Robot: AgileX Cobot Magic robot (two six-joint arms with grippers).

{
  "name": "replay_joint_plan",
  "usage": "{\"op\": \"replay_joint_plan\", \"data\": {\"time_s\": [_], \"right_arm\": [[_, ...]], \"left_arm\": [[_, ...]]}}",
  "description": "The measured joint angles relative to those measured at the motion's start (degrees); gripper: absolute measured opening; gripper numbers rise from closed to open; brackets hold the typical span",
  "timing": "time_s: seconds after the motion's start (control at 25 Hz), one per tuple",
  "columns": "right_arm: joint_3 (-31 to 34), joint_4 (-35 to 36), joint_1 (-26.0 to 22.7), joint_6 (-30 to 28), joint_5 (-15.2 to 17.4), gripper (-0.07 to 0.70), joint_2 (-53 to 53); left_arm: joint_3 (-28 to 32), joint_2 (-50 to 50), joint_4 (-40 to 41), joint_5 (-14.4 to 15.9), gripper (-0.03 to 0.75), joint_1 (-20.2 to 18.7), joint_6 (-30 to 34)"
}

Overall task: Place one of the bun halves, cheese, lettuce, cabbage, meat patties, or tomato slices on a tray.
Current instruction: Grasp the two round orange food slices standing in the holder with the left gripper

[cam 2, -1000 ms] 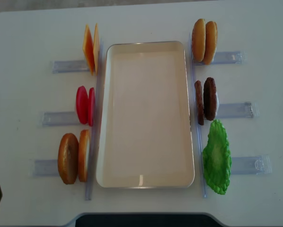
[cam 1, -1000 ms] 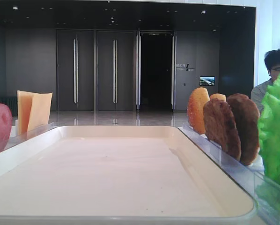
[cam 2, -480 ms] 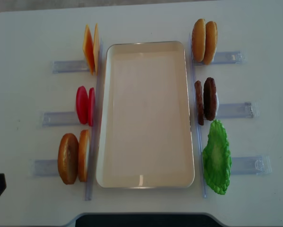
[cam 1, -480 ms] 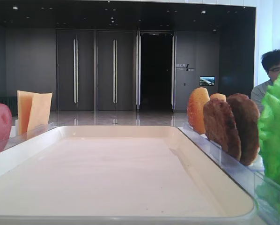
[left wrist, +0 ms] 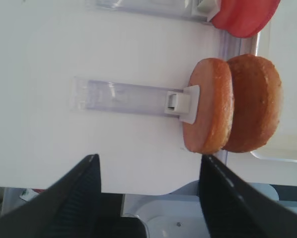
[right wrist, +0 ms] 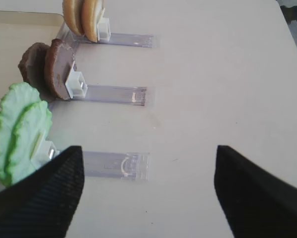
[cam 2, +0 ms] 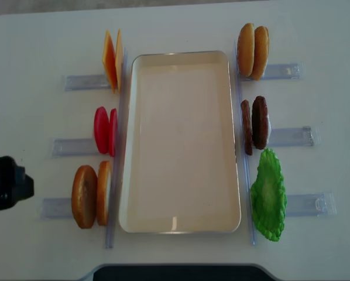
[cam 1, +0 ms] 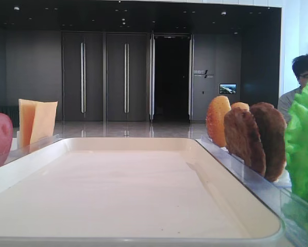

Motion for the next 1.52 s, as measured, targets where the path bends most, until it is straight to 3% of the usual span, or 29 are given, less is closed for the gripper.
{"op": "replay_joint_plan", "data": {"time_s": [0.48,1.08,1.2,1.52], "right_arm": [[0.00,0.00,0.00,0.00,0.00,0.545,0.00],[0.00,0.00,0.00,0.00,0.00,0.545,0.00],[0.00,0.00,0.00,0.00,0.00,0.545,0.00],[0.00,0.00,0.00,0.00,0.00,0.545,0.00]], "left_arm": [[-5.95,16.21,-1.51,-2.77,0.475,0.00,0.32],[-6.41,16.99,-3.31,-3.65,0.475,-0.36,0.54],[-6.41,16.99,-2.92,-3.82,0.475,-3.76,-0.71],[-6.41,16.99,0.01,-5.30,0.474,-19.54,-14.18]]}}
